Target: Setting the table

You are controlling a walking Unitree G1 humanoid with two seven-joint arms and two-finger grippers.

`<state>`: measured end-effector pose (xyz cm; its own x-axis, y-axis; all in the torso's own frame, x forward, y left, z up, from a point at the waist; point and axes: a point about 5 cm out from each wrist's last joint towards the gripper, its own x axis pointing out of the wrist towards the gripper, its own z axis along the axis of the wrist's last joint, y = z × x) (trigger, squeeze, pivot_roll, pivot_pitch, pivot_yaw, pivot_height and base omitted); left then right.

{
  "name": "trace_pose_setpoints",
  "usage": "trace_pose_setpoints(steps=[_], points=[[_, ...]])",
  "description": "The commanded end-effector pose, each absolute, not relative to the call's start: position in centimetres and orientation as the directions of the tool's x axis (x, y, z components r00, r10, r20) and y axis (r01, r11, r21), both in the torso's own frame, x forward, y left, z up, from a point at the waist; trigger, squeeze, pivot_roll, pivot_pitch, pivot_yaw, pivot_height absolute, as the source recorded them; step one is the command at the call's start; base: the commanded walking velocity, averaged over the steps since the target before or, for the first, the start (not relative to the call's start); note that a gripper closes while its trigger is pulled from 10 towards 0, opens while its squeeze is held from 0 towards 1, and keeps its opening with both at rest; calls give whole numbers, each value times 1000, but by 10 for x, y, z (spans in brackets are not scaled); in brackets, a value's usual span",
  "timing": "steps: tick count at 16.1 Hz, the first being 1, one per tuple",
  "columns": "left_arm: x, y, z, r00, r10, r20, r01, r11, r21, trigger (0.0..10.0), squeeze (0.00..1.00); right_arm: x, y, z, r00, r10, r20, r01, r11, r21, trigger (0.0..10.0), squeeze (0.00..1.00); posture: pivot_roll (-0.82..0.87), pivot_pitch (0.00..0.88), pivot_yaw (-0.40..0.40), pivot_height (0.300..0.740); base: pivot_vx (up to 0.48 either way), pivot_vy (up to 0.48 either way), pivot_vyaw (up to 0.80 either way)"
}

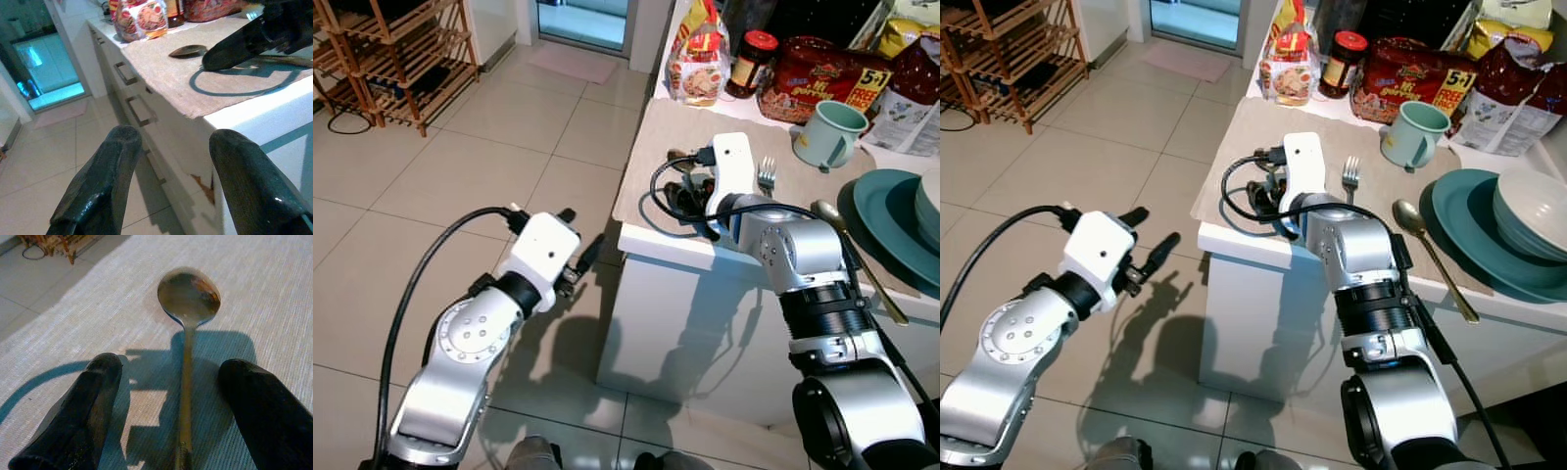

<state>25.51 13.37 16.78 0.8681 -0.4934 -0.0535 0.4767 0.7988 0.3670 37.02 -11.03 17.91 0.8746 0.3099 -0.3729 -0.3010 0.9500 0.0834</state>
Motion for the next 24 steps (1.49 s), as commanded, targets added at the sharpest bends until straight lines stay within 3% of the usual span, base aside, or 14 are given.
trace_pose_setpoints(steps=[1, 2, 3, 4, 5, 6, 24], points=[[254, 125, 174, 846, -531, -33, 504, 780, 372, 10000, 0, 374, -119, 183, 877, 282, -388, -274, 959, 76, 9255, 0, 133, 45, -158, 740, 0, 0, 0], [255, 125, 175, 846, -533, -31, 504, 779, 372, 10000, 0, 375, -119, 185, 877, 282, -389, -271, 959, 84, 4980, 0, 131, 44, -156, 740, 0, 0, 0], [255, 125, 175, 845, -534, -30, 506, 778, 373, 10000, 0, 376, -120, 184, 874, 285, -394, -271, 958, 92, 3882, 0, 132, 45, -152, 740, 0, 0, 0], [256, 126, 175, 844, -535, -33, 506, 776, 376, 10000, 0, 376, -120, 183, 872, 283, -399, -267, 959, 97, 1294, 0, 133, 44, -152, 740, 0, 0, 0], [256, 126, 175, 844, -535, -33, 507, 775, 378, 10000, 0, 376, -121, 182, 871, 281, -402, -263, 960, 101, 392, 0, 135, 46, -150, 740, 0, 0, 0], [256, 127, 175, 844, -535, -35, 506, 774, 381, 10000, 0, 376, -121, 182, 869, 282, -406, -260, 959, 110, 0, 0, 136, 45, -149, 740, 0, 0, 0], [257, 130, 175, 850, -525, -45, 498, 773, 394, 10000, 0, 378, -125, 175, 836, 277, -474, -231, 961, 154, 0, 0, 153, 37, -163, 740, 0, 0, 0]])
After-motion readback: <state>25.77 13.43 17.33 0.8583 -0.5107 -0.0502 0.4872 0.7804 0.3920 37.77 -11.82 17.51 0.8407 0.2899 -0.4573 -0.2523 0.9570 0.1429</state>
